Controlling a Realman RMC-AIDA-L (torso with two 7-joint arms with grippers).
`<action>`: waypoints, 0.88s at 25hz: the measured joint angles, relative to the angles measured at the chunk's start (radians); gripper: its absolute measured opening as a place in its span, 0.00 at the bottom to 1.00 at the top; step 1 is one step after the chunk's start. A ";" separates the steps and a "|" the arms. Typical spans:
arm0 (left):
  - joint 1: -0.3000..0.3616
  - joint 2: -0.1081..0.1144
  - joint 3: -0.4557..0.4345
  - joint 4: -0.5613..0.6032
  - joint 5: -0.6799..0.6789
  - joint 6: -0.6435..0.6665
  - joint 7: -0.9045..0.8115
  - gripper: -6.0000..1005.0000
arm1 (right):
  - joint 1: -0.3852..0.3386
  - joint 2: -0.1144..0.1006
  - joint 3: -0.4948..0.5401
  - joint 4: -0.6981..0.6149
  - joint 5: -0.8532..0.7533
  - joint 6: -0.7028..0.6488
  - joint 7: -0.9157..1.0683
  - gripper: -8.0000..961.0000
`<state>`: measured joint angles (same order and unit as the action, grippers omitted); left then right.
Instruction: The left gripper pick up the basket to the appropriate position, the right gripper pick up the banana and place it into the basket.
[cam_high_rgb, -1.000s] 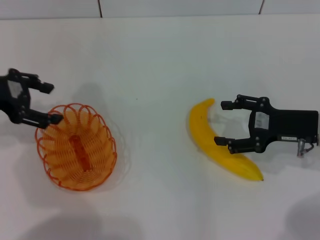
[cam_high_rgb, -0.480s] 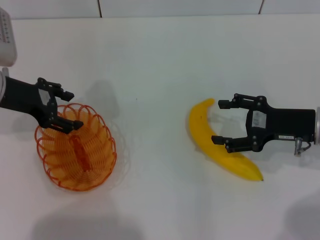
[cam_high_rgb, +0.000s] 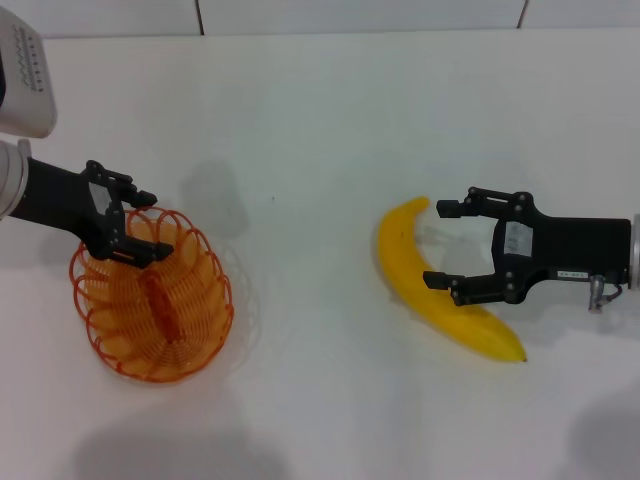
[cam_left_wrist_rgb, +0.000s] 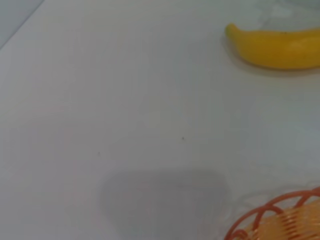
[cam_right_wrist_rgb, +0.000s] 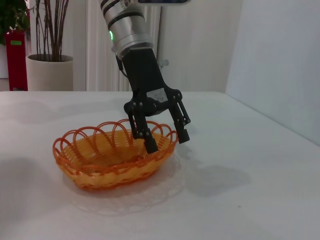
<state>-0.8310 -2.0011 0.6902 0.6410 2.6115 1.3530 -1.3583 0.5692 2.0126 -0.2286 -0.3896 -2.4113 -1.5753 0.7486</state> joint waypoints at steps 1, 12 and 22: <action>0.000 -0.001 0.000 0.001 0.001 0.000 -0.003 0.68 | 0.000 0.000 0.000 0.000 0.000 0.000 0.000 0.93; -0.002 -0.009 0.002 0.027 0.029 0.000 -0.035 0.45 | -0.002 0.000 0.000 0.000 0.000 0.000 0.004 0.93; -0.003 -0.013 0.002 0.031 0.029 0.001 -0.036 0.15 | -0.003 0.000 0.000 0.000 0.000 0.000 0.007 0.93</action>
<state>-0.8341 -2.0139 0.6918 0.6719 2.6401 1.3541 -1.3944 0.5666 2.0126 -0.2286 -0.3896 -2.4113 -1.5754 0.7557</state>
